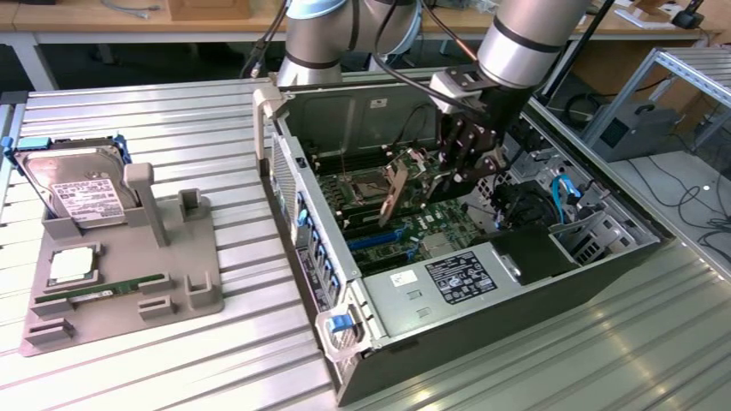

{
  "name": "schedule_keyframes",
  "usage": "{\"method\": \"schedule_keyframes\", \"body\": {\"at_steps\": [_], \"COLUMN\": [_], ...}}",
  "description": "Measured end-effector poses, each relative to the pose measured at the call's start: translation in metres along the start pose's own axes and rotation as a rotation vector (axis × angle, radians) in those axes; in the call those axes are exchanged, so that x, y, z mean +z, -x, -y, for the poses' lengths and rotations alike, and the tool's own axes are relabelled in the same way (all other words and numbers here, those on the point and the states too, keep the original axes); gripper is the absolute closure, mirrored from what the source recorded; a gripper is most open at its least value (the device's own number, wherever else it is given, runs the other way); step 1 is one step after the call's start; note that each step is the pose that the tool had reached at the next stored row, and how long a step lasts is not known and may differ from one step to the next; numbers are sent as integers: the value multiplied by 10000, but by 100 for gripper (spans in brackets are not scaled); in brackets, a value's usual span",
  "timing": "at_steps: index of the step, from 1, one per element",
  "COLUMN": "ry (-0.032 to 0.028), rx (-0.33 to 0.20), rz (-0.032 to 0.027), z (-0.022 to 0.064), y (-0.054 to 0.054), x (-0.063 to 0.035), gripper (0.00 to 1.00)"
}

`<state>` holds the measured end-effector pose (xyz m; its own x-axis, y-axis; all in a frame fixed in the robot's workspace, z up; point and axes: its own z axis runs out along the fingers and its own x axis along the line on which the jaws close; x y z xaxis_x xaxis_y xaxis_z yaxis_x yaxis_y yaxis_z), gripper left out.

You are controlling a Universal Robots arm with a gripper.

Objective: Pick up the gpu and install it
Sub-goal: 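Insert the gpu into the slot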

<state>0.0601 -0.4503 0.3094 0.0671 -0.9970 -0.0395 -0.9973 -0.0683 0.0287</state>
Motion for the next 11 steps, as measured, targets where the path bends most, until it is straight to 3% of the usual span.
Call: {"method": "schedule_keyframes", "body": {"at_steps": [11], "ry": [0], "rx": [-1], "rz": [0], "z": [0], "y": [-14], "x": [29], "gripper": [73]}}
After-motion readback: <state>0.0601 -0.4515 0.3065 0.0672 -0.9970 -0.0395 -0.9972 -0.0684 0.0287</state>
